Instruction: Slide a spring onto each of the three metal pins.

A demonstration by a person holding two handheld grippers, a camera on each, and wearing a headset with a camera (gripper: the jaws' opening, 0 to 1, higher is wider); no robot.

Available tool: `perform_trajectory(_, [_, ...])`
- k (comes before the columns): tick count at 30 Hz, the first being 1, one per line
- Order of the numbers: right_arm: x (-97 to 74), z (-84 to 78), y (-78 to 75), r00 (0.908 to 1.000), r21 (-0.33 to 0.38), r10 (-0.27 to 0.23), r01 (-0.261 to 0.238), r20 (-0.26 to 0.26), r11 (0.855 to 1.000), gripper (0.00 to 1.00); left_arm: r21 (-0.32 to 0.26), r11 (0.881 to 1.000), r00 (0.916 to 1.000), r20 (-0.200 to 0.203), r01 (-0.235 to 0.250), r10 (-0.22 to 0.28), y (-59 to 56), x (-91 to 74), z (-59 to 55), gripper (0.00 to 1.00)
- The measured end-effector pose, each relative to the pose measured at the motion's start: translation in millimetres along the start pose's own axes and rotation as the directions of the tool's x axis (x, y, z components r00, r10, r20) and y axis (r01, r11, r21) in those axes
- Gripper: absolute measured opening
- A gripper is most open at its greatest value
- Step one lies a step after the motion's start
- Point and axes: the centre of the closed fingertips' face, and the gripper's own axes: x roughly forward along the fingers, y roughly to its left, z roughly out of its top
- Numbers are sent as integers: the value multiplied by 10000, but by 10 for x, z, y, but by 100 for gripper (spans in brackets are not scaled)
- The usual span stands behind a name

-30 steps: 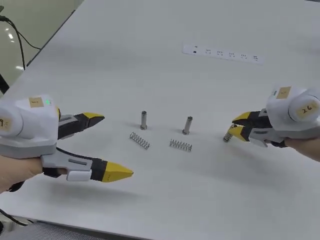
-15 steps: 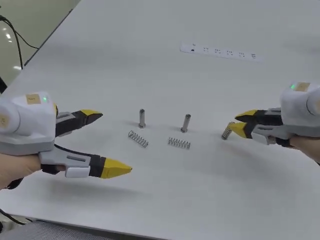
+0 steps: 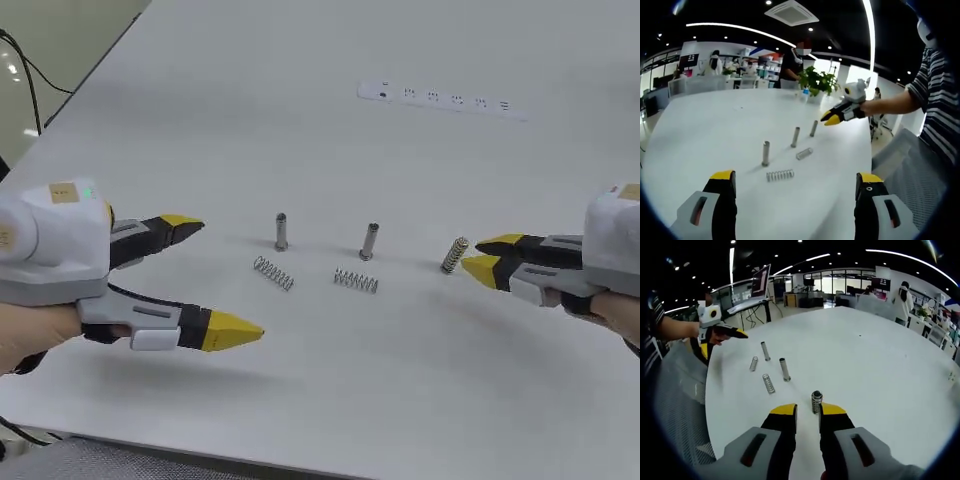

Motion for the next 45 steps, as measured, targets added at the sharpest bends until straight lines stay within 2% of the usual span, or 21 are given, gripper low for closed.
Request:
perform_trajectory(3, [-29,-80,-10,9999,222,-151,152,-19,9996,15,-21,10000,10000,-14,-8,8,-1,-5,-4,97])
perform_trajectory(4, [-41,-125,-10,9999,503,-161,162,-15,9986,15,-20,10000,10000,-8,-8,8,-3,-6,-4,97])
perform_trajectory(11, [-92,-311,32,9996,975,-239,251,-139,9949,15,-54,10000,10000,20,-6,6,-25,-17,-5,97])
perform_trajectory(16, [-77,-387,112,9994,953,-117,147,-317,9953,15,-67,10000,10000,-17,9,-10,-39,-23,-18,96])
perform_trajectory(24, [-17,-249,157,9999,827,12,2,-172,9966,15,-49,10000,10000,-71,19,-19,-47,-27,-34,96])
perform_trajectory(31, [144,-82,321,9985,209,508,-504,-181,9985,15,-53,10000,10000,-71,11,-11,-48,-34,-32,96])
perform_trajectory(38, [277,94,468,9946,-87,1033,-1034,-64,9946,15,-50,10000,9999,-112,-15,14,-43,-45,-44,96])
perform_trajectory(45, [372,183,610,9897,-507,1428,-1432,-113,9884,15,-44,10000,9999,-145,32,-33,-64,-45,-46,96])
